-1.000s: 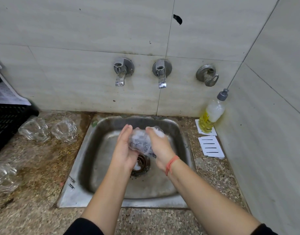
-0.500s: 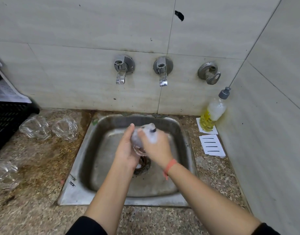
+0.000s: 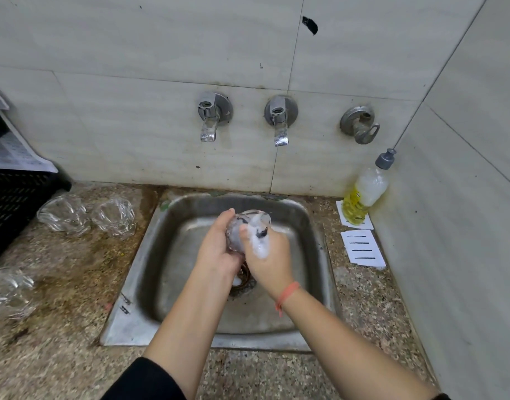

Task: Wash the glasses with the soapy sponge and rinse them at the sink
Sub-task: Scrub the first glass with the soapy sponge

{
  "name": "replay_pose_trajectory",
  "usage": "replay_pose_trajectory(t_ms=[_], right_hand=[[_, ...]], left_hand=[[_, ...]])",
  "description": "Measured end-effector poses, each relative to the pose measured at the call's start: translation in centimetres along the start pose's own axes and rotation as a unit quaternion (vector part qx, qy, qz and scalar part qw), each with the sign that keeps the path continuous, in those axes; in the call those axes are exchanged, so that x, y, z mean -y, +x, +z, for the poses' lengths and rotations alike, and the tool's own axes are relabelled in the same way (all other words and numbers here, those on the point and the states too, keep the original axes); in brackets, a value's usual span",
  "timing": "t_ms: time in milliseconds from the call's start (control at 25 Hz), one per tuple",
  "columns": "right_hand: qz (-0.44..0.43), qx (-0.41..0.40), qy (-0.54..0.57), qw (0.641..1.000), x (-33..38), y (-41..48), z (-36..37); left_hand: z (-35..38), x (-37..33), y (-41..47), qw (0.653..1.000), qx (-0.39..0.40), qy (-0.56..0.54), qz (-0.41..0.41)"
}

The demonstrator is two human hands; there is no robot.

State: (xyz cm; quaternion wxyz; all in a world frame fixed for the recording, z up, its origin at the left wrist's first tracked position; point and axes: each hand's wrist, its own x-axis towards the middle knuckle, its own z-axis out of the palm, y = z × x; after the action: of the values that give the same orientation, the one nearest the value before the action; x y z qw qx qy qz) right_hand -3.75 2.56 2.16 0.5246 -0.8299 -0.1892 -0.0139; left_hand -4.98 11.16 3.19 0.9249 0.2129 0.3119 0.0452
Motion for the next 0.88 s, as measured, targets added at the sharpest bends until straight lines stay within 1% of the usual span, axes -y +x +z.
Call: replay_pose_trajectory(t_ms=[40,80,120,160,200,240,280,320,360,400,440,480,520,560,600,640,680,720,760,800,840,880], right_hand=[[0.075,-0.051,0.124,0.988,0.5,0.1,0.3],[0.206,-0.089,0.277,0.934,0.6,0.6,0.6],[0.33,-0.064,0.427,0.84,0.8,1.2,0.8],[0.403,-0.022,0.523,0.751,1.1,1.8,0.7],[0.427,0.016,0.541,0.724,1.3,2.1,0.5],[0.414,0.024,0.495,0.763,1.0,2.1,0.5],[0.349,0.015,0.399,0.848,1.1,1.6,0.3],[0.217,-0.03,0.247,0.944,0.7,1.0,0.4],[0.074,-0.051,0.099,0.991,0.1,0.2,0.3],[-0.013,-0.054,0.043,0.998,-0.4,-0.7,0.4],[-0.032,-0.05,0.056,0.997,-0.5,-1.1,0.7],[0.031,-0.044,0.154,0.987,-0.2,-0.9,0.9],[0.159,-0.035,0.291,0.943,0.2,-0.3,0.9],[0.3,0.021,0.433,0.85,0.6,0.4,0.6],[0.393,0.083,0.529,0.748,0.7,1.2,0.2],[0.425,0.11,0.553,0.708,0.9,1.8,-0.4],[0.413,0.119,0.52,0.738,1.1,2.0,-0.8],[0.35,0.098,0.447,0.817,0.8,1.8,-0.8],[0.217,0.059,0.293,0.929,0.4,1.3,-0.6],[0.058,0.039,0.084,0.994,-0.4,0.6,-0.5],[-0.053,0.04,-0.057,0.996,-0.9,-0.3,-0.3],[-0.086,0.033,-0.094,0.991,-1.2,-0.9,0.1]], left_hand=[[0.0,0.3,-0.1,0.999,0.012,0.013,0.028],[-0.2,0.7,-0.2,0.997,0.026,0.024,0.064],[-0.6,0.9,-0.1,0.995,0.028,0.029,0.096],[-0.8,1.0,0.0,0.991,0.028,0.039,0.126],[-0.8,1.0,-0.1,0.988,0.031,0.04,0.143],[-0.7,0.8,-0.1,0.988,0.026,0.043,0.145],[-0.4,0.5,-0.1,0.991,0.016,0.029,0.126],[-0.1,0.3,-0.1,0.996,-0.006,0.015,0.092],[0.2,0.1,-0.1,0.998,-0.029,-0.002,0.054],[0.4,-0.1,0.0,0.999,-0.048,-0.013,0.018],[0.5,-0.1,-0.1,0.999,-0.052,-0.015,0.001],[0.4,-0.1,-0.3,0.999,-0.042,-0.003,0.01],[0.0,-0.1,-0.2,0.999,-0.028,0.014,0.038],[-0.5,0.0,0.0,0.997,-0.018,0.026,0.075],[-0.9,0.0,-0.1,0.993,-0.009,0.043,0.11],[-1.4,0.0,0.1,0.989,0.0,0.057,0.138],[-1.6,-0.1,0.1,0.987,0.015,0.069,0.141],[-1.7,-0.1,0.1,0.989,0.015,0.076,0.125],[-1.6,-0.1,0.1,0.992,0.002,0.081,0.095],[-1.5,0.0,0.1,0.994,-0.02,0.084,0.061],[-1.3,0.3,0.1,0.994,-0.052,0.083,0.039],[-0.9,0.5,-0.1,0.991,-0.082,0.093,0.041]])
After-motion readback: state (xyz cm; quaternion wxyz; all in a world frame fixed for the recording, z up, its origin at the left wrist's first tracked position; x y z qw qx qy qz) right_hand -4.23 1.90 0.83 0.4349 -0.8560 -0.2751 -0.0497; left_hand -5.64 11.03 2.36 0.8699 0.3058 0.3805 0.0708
